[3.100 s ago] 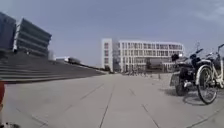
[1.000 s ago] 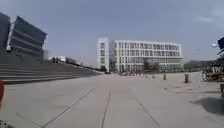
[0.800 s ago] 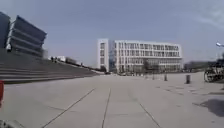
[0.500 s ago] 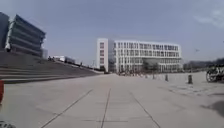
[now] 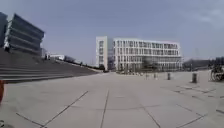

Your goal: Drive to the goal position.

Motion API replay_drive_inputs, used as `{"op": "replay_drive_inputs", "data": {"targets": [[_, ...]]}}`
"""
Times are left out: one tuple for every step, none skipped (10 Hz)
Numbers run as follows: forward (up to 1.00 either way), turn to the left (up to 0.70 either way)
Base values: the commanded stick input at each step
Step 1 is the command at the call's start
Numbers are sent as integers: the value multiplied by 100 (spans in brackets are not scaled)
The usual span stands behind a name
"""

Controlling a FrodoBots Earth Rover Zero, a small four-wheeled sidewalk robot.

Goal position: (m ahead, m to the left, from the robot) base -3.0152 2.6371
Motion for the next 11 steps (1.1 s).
{"op": "replay_drive_inputs", "data": {"targets": [[70, -1], [70, -1], [70, -1], [70, -1], [70, -1], [70, -1], [70, -1], [70, -1], [70, -1], [70, -1], [70, -1]]}}
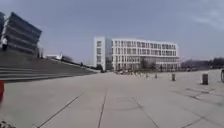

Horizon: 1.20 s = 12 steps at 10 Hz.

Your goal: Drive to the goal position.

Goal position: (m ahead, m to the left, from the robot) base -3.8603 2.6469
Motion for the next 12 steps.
{"op": "replay_drive_inputs", "data": {"targets": [[70, -1], [70, -1], [70, -1], [70, -1], [70, -1], [70, -1], [70, -1], [70, -1], [70, -1], [70, -1], [70, -1], [70, -1]]}}
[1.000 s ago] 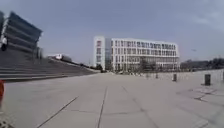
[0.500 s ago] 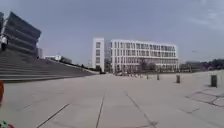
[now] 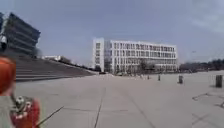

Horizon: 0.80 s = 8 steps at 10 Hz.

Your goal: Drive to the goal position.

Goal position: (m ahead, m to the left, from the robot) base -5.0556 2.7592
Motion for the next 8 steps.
{"op": "replay_drive_inputs", "data": {"targets": [[70, -1], [70, -1], [70, -1], [70, -1], [70, -1], [70, -1], [70, -1], [70, -1]]}}
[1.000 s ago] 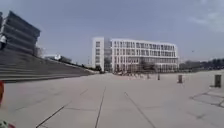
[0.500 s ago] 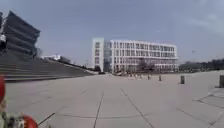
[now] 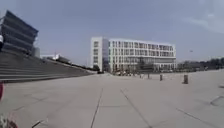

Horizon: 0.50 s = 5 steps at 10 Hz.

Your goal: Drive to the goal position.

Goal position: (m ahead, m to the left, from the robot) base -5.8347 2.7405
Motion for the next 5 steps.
{"op": "replay_drive_inputs", "data": {"targets": [[70, -1], [70, -1], [70, -1], [70, -1], [70, -1]]}}
